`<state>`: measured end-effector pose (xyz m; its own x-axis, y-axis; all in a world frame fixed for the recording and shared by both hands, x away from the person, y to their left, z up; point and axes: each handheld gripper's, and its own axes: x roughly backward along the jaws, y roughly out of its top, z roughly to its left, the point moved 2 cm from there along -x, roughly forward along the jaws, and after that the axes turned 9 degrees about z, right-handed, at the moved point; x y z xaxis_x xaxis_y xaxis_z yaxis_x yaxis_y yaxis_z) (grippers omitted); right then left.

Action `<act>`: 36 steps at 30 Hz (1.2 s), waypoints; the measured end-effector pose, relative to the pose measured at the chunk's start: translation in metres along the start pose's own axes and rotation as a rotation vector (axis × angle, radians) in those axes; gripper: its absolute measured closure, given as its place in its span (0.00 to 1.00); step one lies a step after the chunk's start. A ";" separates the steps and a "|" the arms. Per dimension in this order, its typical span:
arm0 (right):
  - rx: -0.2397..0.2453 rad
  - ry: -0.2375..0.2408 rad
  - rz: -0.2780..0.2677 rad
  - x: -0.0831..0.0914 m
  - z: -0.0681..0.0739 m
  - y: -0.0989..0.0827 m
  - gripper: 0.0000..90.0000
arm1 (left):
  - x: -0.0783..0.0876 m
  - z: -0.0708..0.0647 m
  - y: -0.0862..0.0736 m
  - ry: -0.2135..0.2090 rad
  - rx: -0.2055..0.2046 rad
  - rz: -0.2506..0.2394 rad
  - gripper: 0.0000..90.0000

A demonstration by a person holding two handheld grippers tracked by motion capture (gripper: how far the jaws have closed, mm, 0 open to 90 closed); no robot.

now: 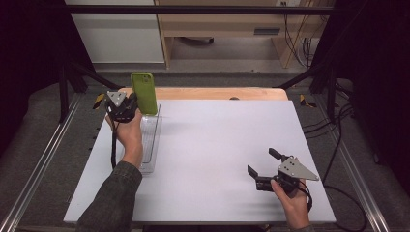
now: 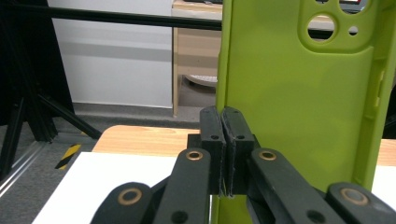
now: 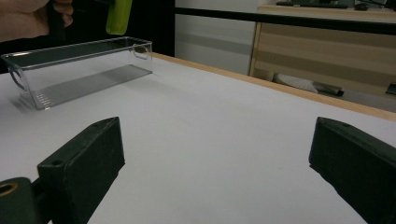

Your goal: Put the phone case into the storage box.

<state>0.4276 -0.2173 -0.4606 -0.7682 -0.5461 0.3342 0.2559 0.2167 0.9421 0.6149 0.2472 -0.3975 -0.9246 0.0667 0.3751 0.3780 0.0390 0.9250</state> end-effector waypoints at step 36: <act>-0.019 -0.016 0.003 0.001 -0.003 -0.001 0.04 | -0.008 0.003 -0.008 0.028 -0.023 0.037 0.97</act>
<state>0.4287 -0.2207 -0.4610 -0.7765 -0.5326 0.3368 0.2694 0.2027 0.9415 0.6193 0.2499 -0.4081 -0.9112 0.0395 0.4101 0.4109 0.0141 0.9116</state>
